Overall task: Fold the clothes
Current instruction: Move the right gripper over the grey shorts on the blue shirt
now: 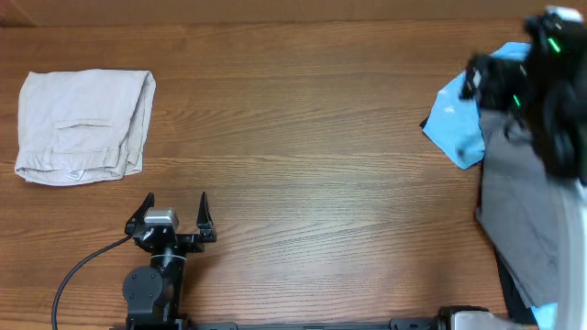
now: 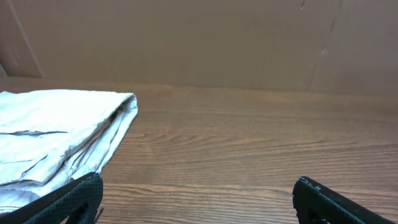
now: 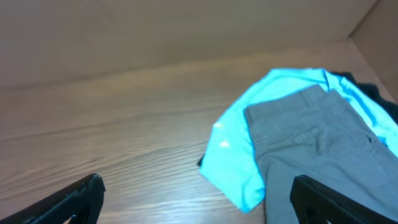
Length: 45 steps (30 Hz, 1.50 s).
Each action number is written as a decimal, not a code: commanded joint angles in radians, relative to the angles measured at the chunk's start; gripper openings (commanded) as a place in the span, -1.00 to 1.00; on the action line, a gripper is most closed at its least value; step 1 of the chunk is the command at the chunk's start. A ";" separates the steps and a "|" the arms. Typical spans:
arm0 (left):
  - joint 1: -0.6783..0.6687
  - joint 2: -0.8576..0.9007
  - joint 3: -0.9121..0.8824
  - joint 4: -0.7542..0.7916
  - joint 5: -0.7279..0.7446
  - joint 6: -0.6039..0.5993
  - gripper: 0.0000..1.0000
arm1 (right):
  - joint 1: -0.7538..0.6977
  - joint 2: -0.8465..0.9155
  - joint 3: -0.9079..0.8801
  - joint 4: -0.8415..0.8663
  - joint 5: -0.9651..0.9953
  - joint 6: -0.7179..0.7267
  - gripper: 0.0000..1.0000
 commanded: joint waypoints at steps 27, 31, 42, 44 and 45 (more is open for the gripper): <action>0.008 -0.011 -0.006 0.003 -0.007 -0.018 1.00 | -0.246 0.715 0.039 0.241 0.047 -0.191 0.38; 0.008 -0.011 -0.006 0.003 -0.007 -0.018 1.00 | -0.249 0.786 0.027 0.301 0.029 -0.219 0.43; 0.008 -0.011 -0.006 0.003 -0.007 -0.018 1.00 | -0.264 0.892 0.027 0.400 0.092 -0.219 0.21; 0.008 -0.011 -0.006 0.003 -0.007 -0.018 1.00 | -0.270 0.892 0.027 0.407 0.092 -0.219 0.06; 0.008 -0.011 -0.006 0.003 -0.007 -0.018 0.99 | -0.273 0.892 0.027 0.410 0.092 -0.219 0.06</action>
